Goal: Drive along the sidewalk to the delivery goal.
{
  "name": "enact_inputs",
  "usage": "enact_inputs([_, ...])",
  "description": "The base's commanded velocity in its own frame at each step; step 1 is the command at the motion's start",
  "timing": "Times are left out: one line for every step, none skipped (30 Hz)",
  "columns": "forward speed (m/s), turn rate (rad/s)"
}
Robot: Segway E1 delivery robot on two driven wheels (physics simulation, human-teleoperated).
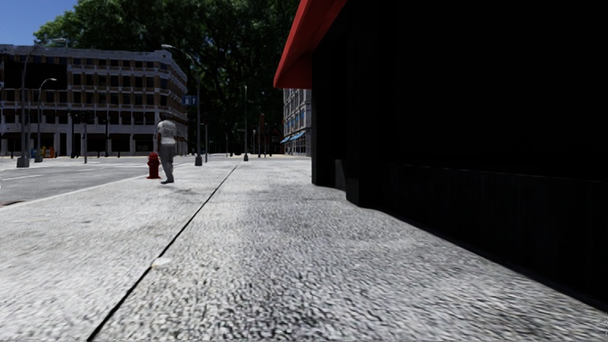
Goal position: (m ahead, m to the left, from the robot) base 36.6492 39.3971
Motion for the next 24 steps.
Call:
enact_inputs([2.0,0.3])
enact_inputs([2.0,0.3])
enact_inputs([2.0,0.3])
enact_inputs([2.0,0.3])
enact_inputs([2.0,0.3])
enact_inputs([2.0,0.3])
enact_inputs([2.0,0.3])
enact_inputs([2.0,0.3])
enact_inputs([2.0,0.3])
enact_inputs([2.0,0.3])
enact_inputs([2.0,0.3])
enact_inputs([2.0,0.3])
enact_inputs([2.0,0.3])
enact_inputs([2.0,0.3])
enact_inputs([2.0,0.3])
enact_inputs([2.0,0.3])
enact_inputs([2.0,0.3])
enact_inputs([2.0,0.3])
enact_inputs([2.0,0.3])
enact_inputs([2.0,0.3])
enact_inputs([2.0,0.3])
enact_inputs([2.0,0.3])
enact_inputs([2.0,0.3])
enact_inputs([2.0,0.3])
